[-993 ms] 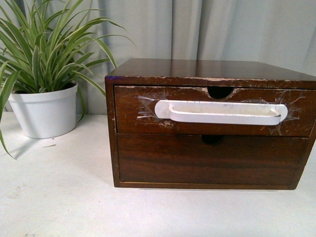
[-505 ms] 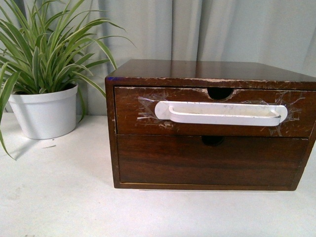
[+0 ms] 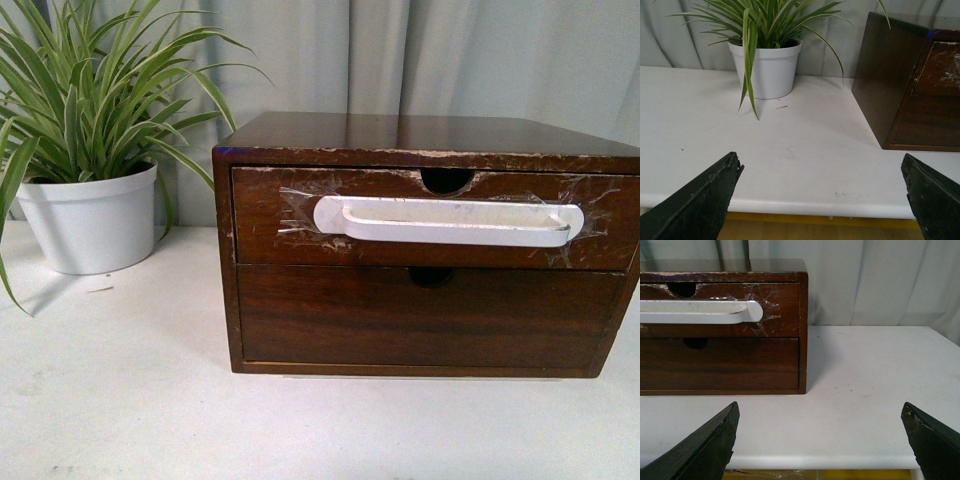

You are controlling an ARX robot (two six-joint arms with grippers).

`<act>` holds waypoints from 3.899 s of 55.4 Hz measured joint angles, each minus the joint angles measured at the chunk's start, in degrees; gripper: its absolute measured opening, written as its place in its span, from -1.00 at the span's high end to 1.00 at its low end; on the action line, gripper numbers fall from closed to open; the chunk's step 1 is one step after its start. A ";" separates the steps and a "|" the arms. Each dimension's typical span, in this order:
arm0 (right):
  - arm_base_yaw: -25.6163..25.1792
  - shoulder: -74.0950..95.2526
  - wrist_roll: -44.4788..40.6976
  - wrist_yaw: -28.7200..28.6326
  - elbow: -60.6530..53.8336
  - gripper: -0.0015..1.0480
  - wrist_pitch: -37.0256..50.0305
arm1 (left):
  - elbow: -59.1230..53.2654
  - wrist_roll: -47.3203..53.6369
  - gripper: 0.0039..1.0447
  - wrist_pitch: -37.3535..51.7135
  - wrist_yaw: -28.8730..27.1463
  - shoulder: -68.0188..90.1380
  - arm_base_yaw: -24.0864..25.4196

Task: Open drawer

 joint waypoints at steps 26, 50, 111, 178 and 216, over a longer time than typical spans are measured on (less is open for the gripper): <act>-1.07 3.06 -1.90 -6.91 0.98 -0.83 -0.76 | 2.05 -4.76 -0.89 -3.45 -23.41 6.43 -7.91; -0.90 31.39 -21.05 -19.50 18.91 -0.83 -4.61 | 17.22 13.88 -0.89 1.95 -2.71 35.58 -11.69; 2.03 67.82 -60.06 -26.84 56.08 -0.83 -28.04 | 77.68 61.09 -0.89 -37.92 22.16 87.43 -26.71; 7.43 82.58 -57.42 -28.39 61.79 -0.83 -21.20 | 91.49 63.30 -0.88 -38.53 19.06 104.41 -26.05; 10.12 87.97 -56.15 -27.21 63.71 -0.83 -20.48 | 92.06 67.60 -0.88 -41.46 16.52 105.31 -27.02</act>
